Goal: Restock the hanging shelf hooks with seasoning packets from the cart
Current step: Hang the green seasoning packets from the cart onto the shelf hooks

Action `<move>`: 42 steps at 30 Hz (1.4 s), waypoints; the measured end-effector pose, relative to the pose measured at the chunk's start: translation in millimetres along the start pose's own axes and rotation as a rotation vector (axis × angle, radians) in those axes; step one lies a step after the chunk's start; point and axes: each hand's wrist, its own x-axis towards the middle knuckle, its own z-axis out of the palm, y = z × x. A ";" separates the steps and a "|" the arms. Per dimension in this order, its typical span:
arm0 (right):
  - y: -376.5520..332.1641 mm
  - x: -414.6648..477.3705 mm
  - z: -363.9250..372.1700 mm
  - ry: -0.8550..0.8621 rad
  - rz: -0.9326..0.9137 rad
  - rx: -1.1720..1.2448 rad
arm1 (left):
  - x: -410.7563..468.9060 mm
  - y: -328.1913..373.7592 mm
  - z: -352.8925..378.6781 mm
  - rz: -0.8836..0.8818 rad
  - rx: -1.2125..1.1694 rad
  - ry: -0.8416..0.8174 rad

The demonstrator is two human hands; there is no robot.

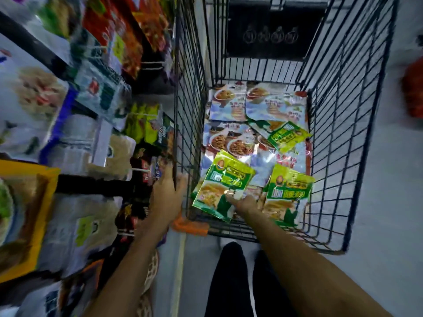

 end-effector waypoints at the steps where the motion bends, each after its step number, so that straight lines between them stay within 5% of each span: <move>1: -0.2 4.2 4.8 0.002 0.024 0.032 | 0.0 -2.1 0.0 0.027 -0.027 0.011; 7: 0.8 14.5 8.7 0.099 0.082 0.077 | 2.8 -6.5 0.4 0.051 -0.094 0.007; 16: -9.9 -7.8 -34.0 0.197 -0.104 0.233 | -2.5 8.8 -10.0 -0.004 -0.071 0.020; 20: -8.8 -22.8 -78.2 0.242 -0.217 0.293 | 0.6 32.4 -8.0 0.331 0.135 0.345; 22: -5.8 -26.7 -98.6 0.238 -0.235 0.384 | 9.7 41.8 12.6 0.435 0.184 0.249; 26: -4.7 -30.4 -121.6 0.191 -0.187 0.588 | 34.8 38.1 76.3 0.052 0.239 -0.241; 30: -2.9 -30.3 -124.1 0.120 -0.164 0.753 | 44.0 17.8 122.4 -0.173 0.414 -0.418; 42: -3.2 -42.6 -128.5 0.052 -0.148 0.809 | 33.7 23.9 133.3 -0.232 0.552 -0.176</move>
